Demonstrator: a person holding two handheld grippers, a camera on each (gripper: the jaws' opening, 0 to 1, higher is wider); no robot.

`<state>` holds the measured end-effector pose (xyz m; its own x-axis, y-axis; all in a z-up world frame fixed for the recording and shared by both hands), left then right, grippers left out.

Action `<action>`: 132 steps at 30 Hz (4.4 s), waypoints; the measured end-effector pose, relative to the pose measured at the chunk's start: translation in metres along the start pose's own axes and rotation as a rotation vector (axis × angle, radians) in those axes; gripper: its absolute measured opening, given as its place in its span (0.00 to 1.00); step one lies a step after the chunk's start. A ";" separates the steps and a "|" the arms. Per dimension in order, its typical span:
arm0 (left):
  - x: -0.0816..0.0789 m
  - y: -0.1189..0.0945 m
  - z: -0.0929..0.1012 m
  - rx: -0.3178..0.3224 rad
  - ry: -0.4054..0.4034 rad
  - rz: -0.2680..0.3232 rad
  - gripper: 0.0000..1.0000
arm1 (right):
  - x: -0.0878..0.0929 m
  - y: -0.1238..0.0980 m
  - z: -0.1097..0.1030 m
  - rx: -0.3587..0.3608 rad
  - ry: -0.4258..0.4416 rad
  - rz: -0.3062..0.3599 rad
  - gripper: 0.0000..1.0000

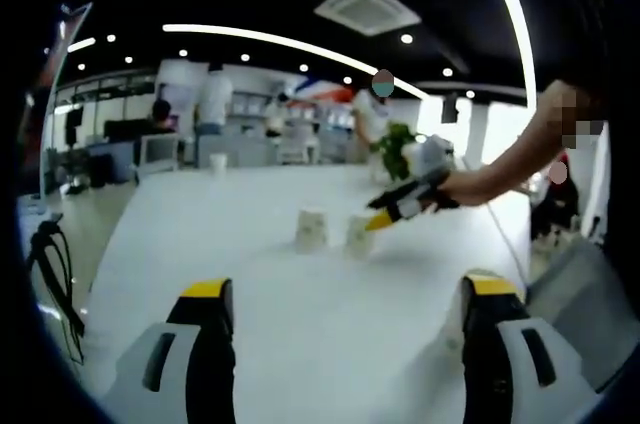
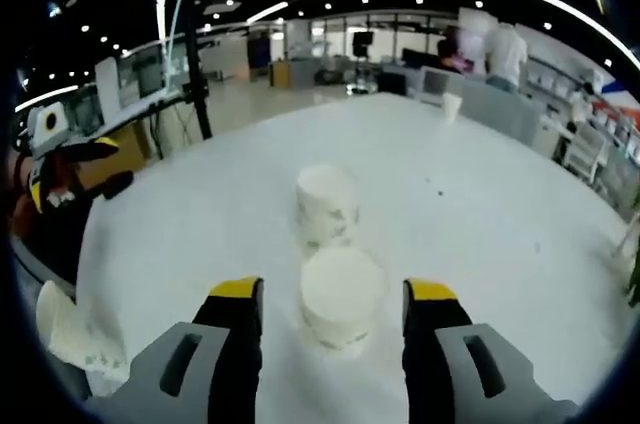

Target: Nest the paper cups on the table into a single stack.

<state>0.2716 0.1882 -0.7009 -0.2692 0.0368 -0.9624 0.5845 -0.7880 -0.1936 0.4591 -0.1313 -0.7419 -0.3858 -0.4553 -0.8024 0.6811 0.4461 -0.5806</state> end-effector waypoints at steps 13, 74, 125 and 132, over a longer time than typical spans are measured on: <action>-0.001 0.000 -0.001 -0.001 -0.006 0.004 0.91 | 0.002 0.011 -0.002 -0.007 -0.034 -0.024 0.36; -0.033 -0.002 0.019 0.088 0.066 -0.001 0.90 | -0.047 -0.158 -0.024 0.008 0.085 0.267 0.35; -0.033 0.009 0.023 0.127 0.063 -0.003 0.89 | -0.089 -0.235 -0.061 -0.071 0.106 0.402 0.35; -0.033 0.009 0.023 0.125 0.055 -0.001 0.89 | -0.089 -0.236 -0.065 -0.089 0.114 0.407 0.35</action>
<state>0.2677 0.1654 -0.6668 -0.2255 0.0690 -0.9718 0.4835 -0.8580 -0.1731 0.2921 -0.1459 -0.5418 -0.1665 -0.1423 -0.9757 0.7376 0.6388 -0.2190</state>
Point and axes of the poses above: the point that each gripper's makers call its tool centre point, and the gripper's own axes: y roughly forward along the fingers, z roughly to its right, x roughly out of its underside, the point moved 9 cm from there along -y, roughly backward along the fingers, and after that the axes turned 10 degrees about x, right-handed, at the moved point
